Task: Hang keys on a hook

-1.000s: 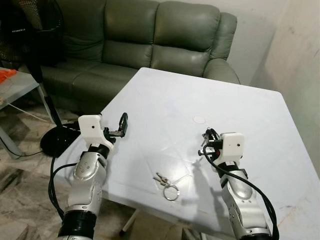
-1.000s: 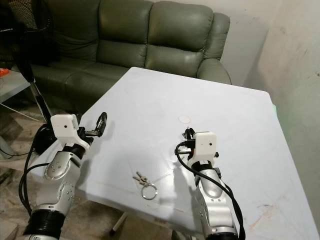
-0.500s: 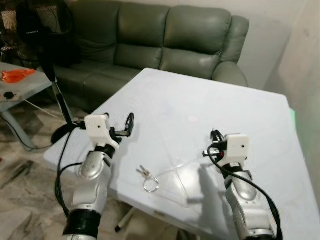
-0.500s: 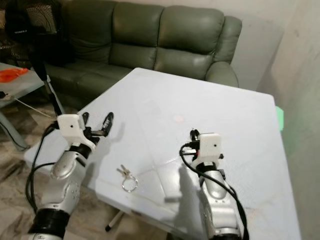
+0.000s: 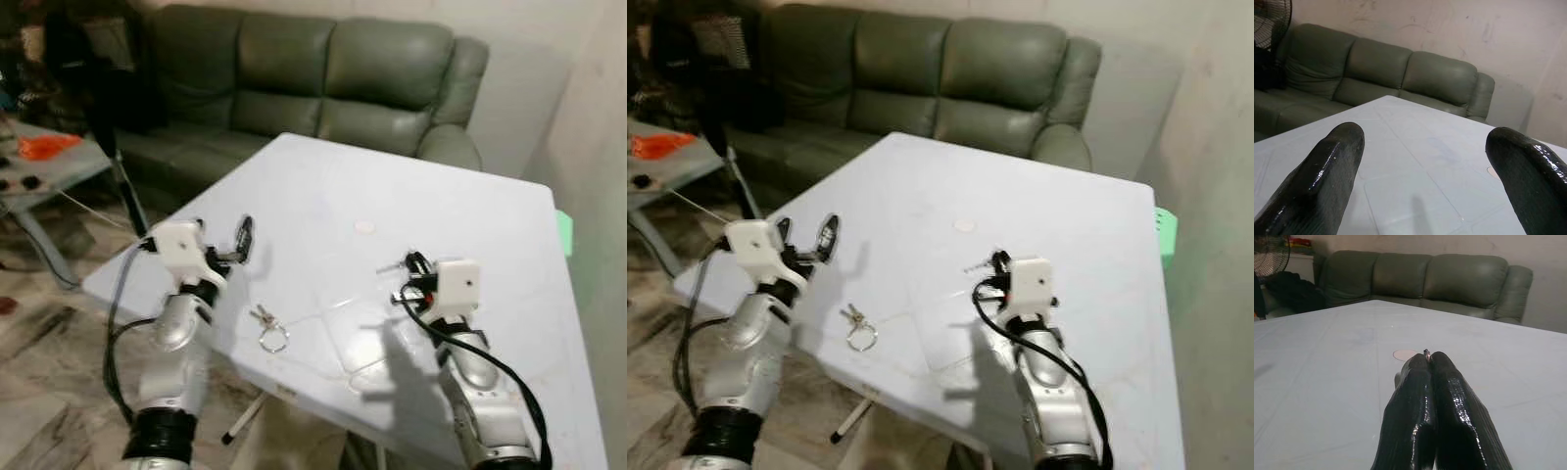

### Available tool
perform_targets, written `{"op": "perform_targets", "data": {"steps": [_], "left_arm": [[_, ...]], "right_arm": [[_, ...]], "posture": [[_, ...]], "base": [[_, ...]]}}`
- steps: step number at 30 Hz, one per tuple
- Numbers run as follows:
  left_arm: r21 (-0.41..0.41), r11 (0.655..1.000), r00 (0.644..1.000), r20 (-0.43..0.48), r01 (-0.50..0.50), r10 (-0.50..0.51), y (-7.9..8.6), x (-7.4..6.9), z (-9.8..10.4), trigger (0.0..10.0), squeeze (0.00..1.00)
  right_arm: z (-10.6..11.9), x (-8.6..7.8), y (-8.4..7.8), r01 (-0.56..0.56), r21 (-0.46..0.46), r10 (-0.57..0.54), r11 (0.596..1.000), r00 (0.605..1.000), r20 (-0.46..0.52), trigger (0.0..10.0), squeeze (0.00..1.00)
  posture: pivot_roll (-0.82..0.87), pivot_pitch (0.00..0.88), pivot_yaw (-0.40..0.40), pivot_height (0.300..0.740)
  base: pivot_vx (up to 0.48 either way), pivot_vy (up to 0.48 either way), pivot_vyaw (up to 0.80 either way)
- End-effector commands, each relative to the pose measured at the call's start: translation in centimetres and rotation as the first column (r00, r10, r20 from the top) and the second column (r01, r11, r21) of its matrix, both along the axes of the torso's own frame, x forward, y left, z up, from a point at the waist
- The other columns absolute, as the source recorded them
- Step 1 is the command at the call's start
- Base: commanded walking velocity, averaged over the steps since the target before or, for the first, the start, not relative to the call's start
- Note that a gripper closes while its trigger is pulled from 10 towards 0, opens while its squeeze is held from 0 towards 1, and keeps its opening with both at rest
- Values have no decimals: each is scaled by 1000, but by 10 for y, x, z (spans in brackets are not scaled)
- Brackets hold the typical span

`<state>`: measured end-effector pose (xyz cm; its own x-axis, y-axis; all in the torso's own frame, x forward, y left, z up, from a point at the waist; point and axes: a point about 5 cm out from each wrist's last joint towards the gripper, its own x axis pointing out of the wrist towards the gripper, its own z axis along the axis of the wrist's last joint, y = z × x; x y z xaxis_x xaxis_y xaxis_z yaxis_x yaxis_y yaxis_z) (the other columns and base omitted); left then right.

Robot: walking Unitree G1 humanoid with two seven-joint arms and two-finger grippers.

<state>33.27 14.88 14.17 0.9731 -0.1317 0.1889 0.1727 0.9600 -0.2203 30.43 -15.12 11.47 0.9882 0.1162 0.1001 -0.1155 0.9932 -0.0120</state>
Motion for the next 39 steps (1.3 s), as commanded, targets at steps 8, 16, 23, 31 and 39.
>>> {"op": "perform_targets", "data": {"steps": [8, 16, 23, 31, 39], "left_arm": [[2, 1000, 1000, 5, -16, 16, 5, 2, 3, 10000, 0], [12, 1000, 1000, 9, -20, 20, 5, 1, 3, 10000, 0], [6, 1000, 1000, 13, -18, 18, 5, 1, 4, 10000, 0], [-12, 1000, 1000, 3, -21, 21, 6, 1, 3, 10000, 0], [-11, 1000, 1000, -2, -22, 22, 7, 2, 3, 10000, 0]], "right_arm": [[4, 2, 4, -11, -3, 11, 1000, 1000, 9, 10000, 0], [3, 1, 4, -12, -3, 12, 1000, 1000, 6, 10000, 0], [3, 1, 3, -10, -4, 10, 1000, 1000, 3, 10000, 0], [3, 1, 2, -7, -3, 7, 1000, 1000, 3, 10000, 0], [3, 1, 2, -5, -1, 5, 1000, 1000, 2, 10000, 0]], "posture": [[36, 0, -56, 740], [35, 0, -57, 740], [33, 0, -59, 740], [34, 0, -59, 740], [35, 0, -58, 740]], "base": [[0, 260, 0], [0, 0, 0], [0, 0, 0], [0, 33, 0], [0, 435, 0]]}}
